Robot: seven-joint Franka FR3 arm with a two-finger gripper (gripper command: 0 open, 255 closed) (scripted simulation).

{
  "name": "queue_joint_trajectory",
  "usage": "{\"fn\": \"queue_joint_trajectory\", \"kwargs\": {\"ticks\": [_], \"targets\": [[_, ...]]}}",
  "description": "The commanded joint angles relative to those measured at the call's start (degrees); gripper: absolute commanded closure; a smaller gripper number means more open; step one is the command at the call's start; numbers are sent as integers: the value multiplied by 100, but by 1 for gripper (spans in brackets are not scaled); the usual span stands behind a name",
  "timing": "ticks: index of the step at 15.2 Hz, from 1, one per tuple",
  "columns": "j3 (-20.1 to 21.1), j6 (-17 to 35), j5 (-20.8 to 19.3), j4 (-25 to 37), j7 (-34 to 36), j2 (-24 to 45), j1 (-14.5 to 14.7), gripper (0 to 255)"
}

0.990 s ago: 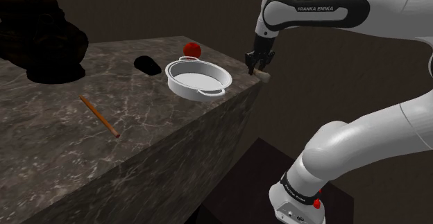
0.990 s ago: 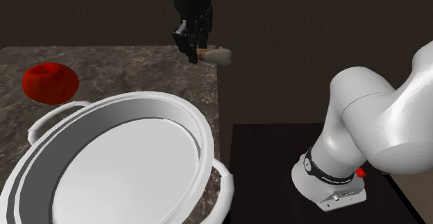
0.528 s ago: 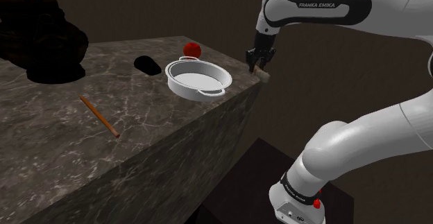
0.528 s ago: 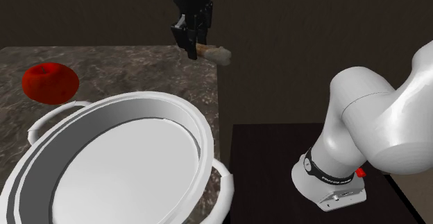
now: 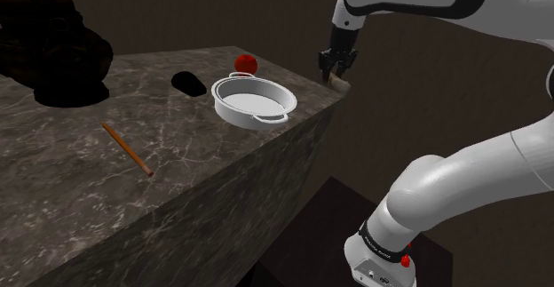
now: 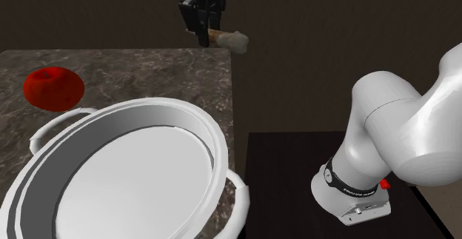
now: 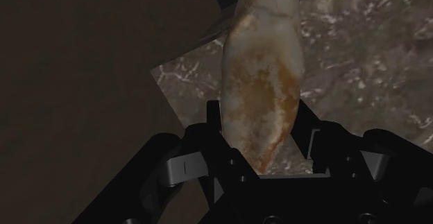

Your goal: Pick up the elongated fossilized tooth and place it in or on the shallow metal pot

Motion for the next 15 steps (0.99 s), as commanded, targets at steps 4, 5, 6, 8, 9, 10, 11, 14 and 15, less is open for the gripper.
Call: {"fn": "queue_joint_trajectory", "kwargs": {"ticks": [4,5,6,8,9,10,11,14,15], "targets": [[21,-379,25,471,-56,89,8,255],[25,-453,30,564,-67,109,10,255],[29,-526,34,659,-78,129,11,255],[37,-674,43,853,-100,174,14,255],[41,-748,47,951,-111,198,15,255],[44,-822,51,1051,-123,223,17,255],[47,-896,55,1152,-134,250,18,255],[261,-992,147,1235,138,284,105,255],[366,-1015,193,1253,278,302,149,255]]}}
